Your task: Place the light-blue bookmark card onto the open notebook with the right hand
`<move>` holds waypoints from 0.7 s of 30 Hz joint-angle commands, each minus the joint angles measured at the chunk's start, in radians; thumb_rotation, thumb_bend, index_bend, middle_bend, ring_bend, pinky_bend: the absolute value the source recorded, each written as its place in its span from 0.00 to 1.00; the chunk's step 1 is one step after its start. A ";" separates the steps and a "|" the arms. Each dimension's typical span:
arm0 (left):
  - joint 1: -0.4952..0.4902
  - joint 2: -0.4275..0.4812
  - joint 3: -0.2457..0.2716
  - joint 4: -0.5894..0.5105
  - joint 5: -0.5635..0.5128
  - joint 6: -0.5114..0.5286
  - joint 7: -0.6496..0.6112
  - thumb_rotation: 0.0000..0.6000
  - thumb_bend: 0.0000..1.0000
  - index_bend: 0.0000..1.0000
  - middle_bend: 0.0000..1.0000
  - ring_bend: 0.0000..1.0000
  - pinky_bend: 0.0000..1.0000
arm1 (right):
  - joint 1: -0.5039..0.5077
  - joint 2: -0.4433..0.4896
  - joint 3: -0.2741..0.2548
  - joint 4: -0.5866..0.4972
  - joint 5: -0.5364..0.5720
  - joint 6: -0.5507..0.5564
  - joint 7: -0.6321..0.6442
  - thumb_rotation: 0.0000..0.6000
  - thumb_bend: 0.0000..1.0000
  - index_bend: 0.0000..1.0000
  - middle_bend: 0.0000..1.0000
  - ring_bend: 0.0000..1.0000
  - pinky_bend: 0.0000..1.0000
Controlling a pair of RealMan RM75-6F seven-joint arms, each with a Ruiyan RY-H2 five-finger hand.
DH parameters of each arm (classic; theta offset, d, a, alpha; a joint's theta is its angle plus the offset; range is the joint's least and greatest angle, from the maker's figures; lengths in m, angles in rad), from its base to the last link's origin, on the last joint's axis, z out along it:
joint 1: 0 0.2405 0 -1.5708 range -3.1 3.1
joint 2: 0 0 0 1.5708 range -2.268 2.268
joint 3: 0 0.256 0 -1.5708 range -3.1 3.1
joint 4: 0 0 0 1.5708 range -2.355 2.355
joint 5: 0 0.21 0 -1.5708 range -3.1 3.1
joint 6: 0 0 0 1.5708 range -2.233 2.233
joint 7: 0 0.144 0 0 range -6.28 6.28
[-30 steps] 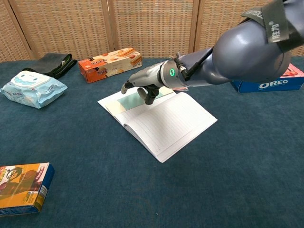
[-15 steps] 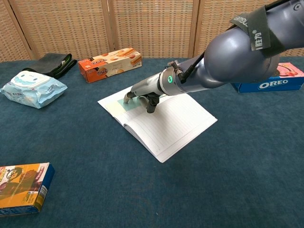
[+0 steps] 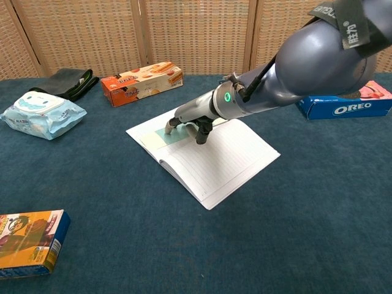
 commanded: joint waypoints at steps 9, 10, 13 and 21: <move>0.002 0.001 0.001 -0.001 0.005 0.005 -0.004 1.00 0.00 0.00 0.00 0.00 0.00 | 0.007 0.019 -0.032 -0.045 -0.028 0.022 0.007 1.00 1.00 0.12 0.12 0.00 0.01; 0.003 0.001 0.001 -0.001 0.005 0.005 -0.006 1.00 0.00 0.00 0.00 0.00 0.00 | 0.007 0.019 -0.034 -0.048 -0.030 0.024 0.009 1.00 1.00 0.12 0.12 0.00 0.01; 0.003 0.002 0.001 0.000 0.005 0.005 -0.007 1.00 0.00 0.00 0.00 0.00 0.00 | 0.008 0.022 -0.036 -0.053 -0.038 0.034 0.011 1.00 1.00 0.12 0.12 0.00 0.01; 0.002 0.002 0.001 0.001 0.006 0.003 -0.008 1.00 0.00 0.00 0.00 0.00 0.00 | 0.007 0.026 -0.045 -0.052 -0.041 0.037 0.017 1.00 1.00 0.12 0.12 0.00 0.02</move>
